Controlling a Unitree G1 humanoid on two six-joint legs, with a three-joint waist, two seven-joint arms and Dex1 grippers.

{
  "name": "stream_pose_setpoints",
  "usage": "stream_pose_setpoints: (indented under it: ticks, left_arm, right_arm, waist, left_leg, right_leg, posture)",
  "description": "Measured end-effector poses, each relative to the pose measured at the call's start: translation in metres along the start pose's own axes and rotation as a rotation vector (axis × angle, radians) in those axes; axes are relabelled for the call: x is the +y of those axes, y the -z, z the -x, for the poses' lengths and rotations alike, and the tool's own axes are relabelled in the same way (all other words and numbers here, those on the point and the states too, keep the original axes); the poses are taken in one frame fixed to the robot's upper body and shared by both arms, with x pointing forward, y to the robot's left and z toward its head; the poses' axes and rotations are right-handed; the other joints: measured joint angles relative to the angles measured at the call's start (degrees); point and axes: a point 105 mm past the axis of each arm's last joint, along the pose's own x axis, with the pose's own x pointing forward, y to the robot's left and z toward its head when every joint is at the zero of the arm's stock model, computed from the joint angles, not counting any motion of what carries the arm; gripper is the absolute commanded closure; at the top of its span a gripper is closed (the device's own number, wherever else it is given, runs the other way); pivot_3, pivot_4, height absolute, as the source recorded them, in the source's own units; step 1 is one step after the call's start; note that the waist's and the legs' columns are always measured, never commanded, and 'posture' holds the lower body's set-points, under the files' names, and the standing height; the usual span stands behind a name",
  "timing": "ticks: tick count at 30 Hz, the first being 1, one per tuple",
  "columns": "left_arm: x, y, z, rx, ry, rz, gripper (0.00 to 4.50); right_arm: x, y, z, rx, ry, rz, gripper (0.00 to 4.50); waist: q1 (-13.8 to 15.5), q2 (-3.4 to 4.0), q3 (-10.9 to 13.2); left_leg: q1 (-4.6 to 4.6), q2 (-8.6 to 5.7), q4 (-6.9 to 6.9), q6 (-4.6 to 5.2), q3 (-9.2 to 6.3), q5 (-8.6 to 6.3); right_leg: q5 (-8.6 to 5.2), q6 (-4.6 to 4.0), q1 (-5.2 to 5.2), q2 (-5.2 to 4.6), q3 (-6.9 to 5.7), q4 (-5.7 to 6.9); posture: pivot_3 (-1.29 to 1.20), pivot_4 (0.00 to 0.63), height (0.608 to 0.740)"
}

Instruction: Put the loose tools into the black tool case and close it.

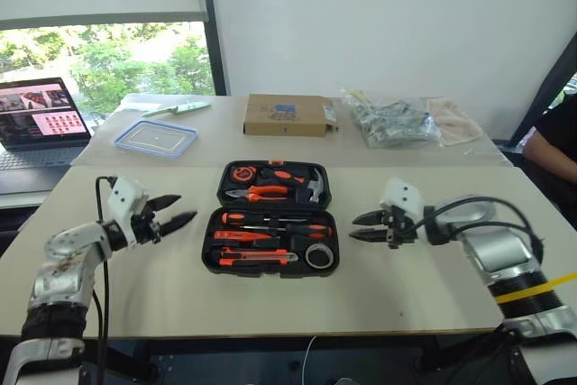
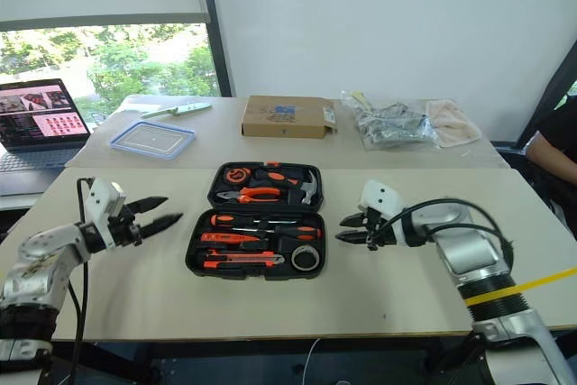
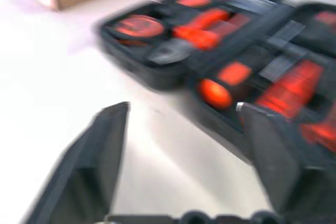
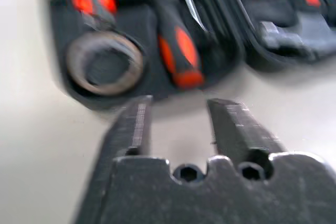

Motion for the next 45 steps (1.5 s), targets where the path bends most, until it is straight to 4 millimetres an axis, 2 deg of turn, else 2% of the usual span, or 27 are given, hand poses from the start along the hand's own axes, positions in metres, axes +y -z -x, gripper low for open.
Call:
stream_pose_setpoints:
  ticks: [1,2,3,5,8,14,18,23,33,36,38,39,41,42,45]
  left_arm:
    - [0.0,0.003,-0.006,0.022,-0.008,0.006,3.04]
    - [-0.001,0.006,-0.011,0.036,-0.012,0.011,3.24]
    - [-0.004,0.013,-0.02,0.074,-0.016,0.021,3.73]
    - [-0.01,0.025,-0.032,0.134,-0.012,0.037,4.39]
    - [-0.013,0.038,-0.038,0.206,-0.01,0.043,4.39]
    - [-0.021,0.035,-0.048,0.198,0.037,0.047,4.39]
    - [-0.035,0.033,-0.054,0.168,0.123,0.039,4.39]
    - [-0.052,0.037,-0.058,0.155,0.211,0.053,4.39]
    - [-0.085,0.042,-0.023,0.166,0.285,0.004,4.39]
    - [-0.084,0.045,-0.016,0.161,0.251,0.014,4.39]
    - [-0.075,0.048,-0.007,0.166,0.199,0.027,4.39]
    - [-0.069,0.048,-0.003,0.173,0.172,0.031,4.44]
    - [-0.053,0.05,0.008,0.211,0.108,0.054,3.89]
    - [-0.048,0.05,0.012,0.232,0.098,0.06,3.72]
    - [-0.035,0.047,0.027,0.284,0.073,0.132,2.57]
  right_arm:
    - [-0.003,0.002,-0.004,-0.001,0.039,0.004,4.48]
    - [-0.006,0.003,-0.008,-0.002,0.071,0.008,4.5]
    - [-0.011,0.007,-0.015,-0.001,0.114,0.015,4.5]
    - [-0.014,0.008,-0.028,-0.021,0.147,0.02,4.5]
    - [-0.017,0.004,-0.04,-0.042,0.147,0.04,4.5]
    - [-0.021,-0.01,-0.055,-0.094,0.126,0.075,4.5]
    - [-0.019,-0.008,-0.05,-0.104,0.082,0.063,4.5]
    - [-0.007,-0.002,-0.039,-0.115,0.003,0.055,4.5]
    - [0.028,0.009,-0.009,-0.083,-0.09,0.021,4.5]
    - [0.035,0.01,-0.004,-0.087,-0.111,0.019,4.5]
    - [0.037,0.014,0.003,-0.086,-0.109,0.01,4.5]
    - [0.037,0.018,0.007,-0.081,-0.104,0.001,4.21]
    - [0.037,0.02,0.016,-0.092,-0.097,-0.072,3.81]
    - [0.038,0.02,0.021,-0.091,-0.103,-0.109,3.47]
    - [0.03,0.01,0.036,-0.092,-0.068,-0.202,2.43]
  waist:
    - [-0.2,0.0,0.0]
    - [-0.3,0.0,0.0]
    - [-0.37,0.0,0.0]
    - [-0.6,0.0,0.0]
    - [-0.89,0.0,0.0]
    - [-0.62,0.0,0.0]
    - [-0.24,0.01,0.01]
    - [-0.31,0.01,0.0]
    - [-0.28,0.02,0.0]
    - [-0.15,0.02,0.0]
    - [-0.14,0.01,0.0]
    - [-0.15,0.01,0.0]
    - [-0.17,0.01,0.01]
    - [-0.16,0.01,0.01]
    - [-0.15,0.01,0.01]
  left_leg:
    - [0.02,-0.01,-0.01,0.0,0.01,0.0]
    - [0.02,0.0,-0.02,-0.01,0.02,0.01]
    - [0.03,-0.02,-0.02,-0.01,0.04,0.01]
    - [0.05,-0.02,-0.03,-0.04,0.07,0.03]
    - [0.04,0.0,-0.03,-0.08,0.08,0.05]
    - [0.03,-0.03,-0.03,-0.08,0.01,0.05]
    - [0.01,-0.04,-0.04,-0.08,-0.03,0.05]
    - [0.02,-0.02,-0.05,-0.08,-0.08,0.05]
    - [0.11,0.05,-0.07,-0.09,-0.07,0.04]
    - [0.16,0.06,-0.06,-0.09,-0.07,0.04]
    - [0.2,0.07,-0.06,-0.09,-0.07,0.04]
    - [0.2,0.08,-0.06,-0.09,-0.07,0.04]
    - [0.17,0.08,-0.05,-0.08,-0.05,0.04]
    - [0.17,0.09,-0.06,-0.08,-0.05,0.04]
    - [0.17,0.12,-0.05,-0.07,-0.05,0.03]
  right_leg:
    - [0.0,0.0,0.01,0.02,0.0,0.0]
    - [0.0,0.0,0.02,0.03,0.0,-0.01]
    - [0.0,0.0,0.03,0.04,0.0,-0.02]
    - [0.0,0.0,0.01,0.08,0.01,-0.02]
    - [0.0,0.0,-0.01,0.11,0.01,-0.04]
    - [-0.01,0.01,0.05,0.05,-0.04,-0.08]
    - [-0.01,0.01,0.06,0.04,-0.11,-0.13]
    - [-0.01,0.02,0.1,0.04,-0.21,-0.14]
    - [-0.02,0.01,0.13,0.01,-0.08,-0.11]
    - [-0.01,0.0,0.15,0.0,-0.05,-0.08]
    - [-0.01,-0.02,0.15,0.01,-0.01,-0.03]
    - [-0.02,-0.03,0.15,0.01,-0.01,-0.02]
    - [-0.01,-0.04,0.11,0.01,0.02,0.0]
    - [-0.01,-0.04,0.1,0.0,0.03,0.02]
    - [0.0,-0.06,0.09,0.01,0.03,0.03]
  posture:
    - [0.0,0.15,0.74]
    - [0.0,0.15,0.74]
    - [0.0,0.15,0.74]
    - [0.0,0.15,0.74]
    - [0.0,0.15,0.74]
    - [0.0,0.15,0.74]
    - [0.0,0.15,0.74]
    - [0.0,0.15,0.74]
    - [0.0,0.15,0.74]
    - [0.0,0.15,0.74]
    - [0.0,0.15,0.74]
    - [0.0,0.15,0.74]
    - [0.0,0.15,0.74]
    - [0.0,0.15,0.74]
    - [0.0,0.15,0.74]
